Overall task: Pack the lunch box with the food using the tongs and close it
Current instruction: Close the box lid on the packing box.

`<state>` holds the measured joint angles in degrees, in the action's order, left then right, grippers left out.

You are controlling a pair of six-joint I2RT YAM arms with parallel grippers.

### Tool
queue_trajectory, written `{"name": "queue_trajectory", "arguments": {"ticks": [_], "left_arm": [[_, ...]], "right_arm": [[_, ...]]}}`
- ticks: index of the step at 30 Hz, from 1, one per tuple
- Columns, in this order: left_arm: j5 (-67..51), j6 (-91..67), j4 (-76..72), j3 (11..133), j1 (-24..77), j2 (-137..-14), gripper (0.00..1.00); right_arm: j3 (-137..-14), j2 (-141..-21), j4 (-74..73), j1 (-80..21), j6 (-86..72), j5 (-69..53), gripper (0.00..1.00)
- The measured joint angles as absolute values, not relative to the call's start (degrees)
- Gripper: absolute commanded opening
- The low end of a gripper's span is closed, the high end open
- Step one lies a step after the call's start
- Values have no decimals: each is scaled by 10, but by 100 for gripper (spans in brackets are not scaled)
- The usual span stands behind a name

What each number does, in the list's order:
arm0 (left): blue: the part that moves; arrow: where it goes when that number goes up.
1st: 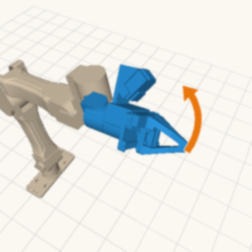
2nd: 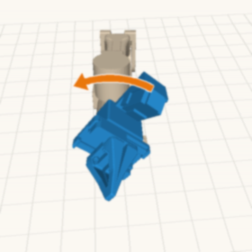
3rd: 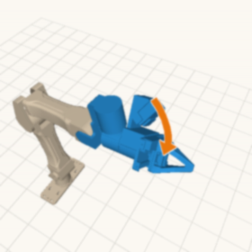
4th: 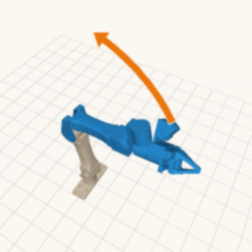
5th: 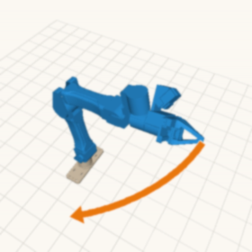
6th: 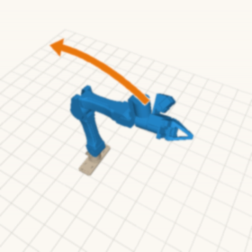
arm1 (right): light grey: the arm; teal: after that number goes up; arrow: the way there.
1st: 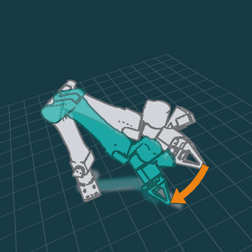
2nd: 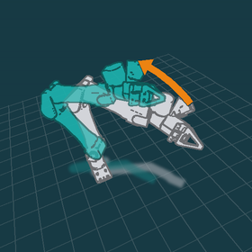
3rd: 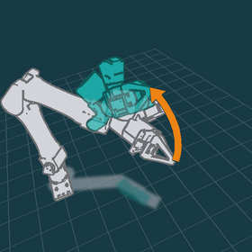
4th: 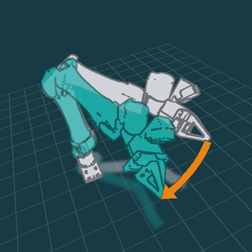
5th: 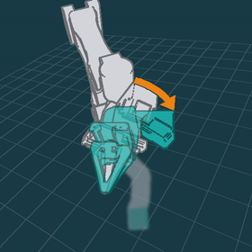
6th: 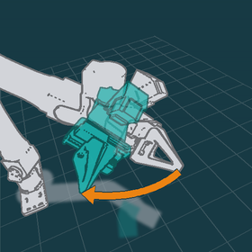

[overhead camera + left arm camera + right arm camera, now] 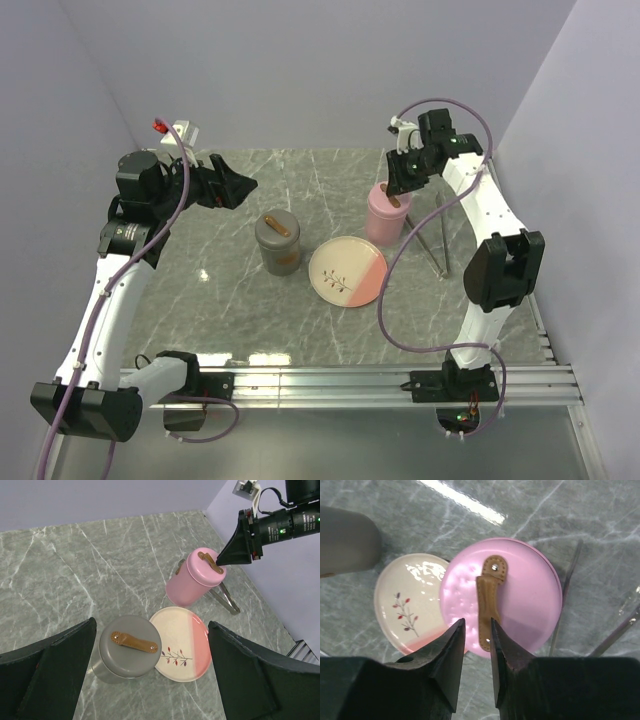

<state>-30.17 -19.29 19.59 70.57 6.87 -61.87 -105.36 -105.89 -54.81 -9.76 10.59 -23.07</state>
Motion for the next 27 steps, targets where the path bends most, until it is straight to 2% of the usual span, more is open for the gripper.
{"name": "queue_trajectory", "arguments": {"ticks": [11, 27], "left_arm": [[-303, -193, 196, 706, 69, -619, 99], [-306, -193, 195, 706, 69, -619, 99]], "right_arm": [[-1009, -1056, -531, -96, 131, -195, 39], [-1018, -1056, -546, -98, 133, -188, 49]]}}
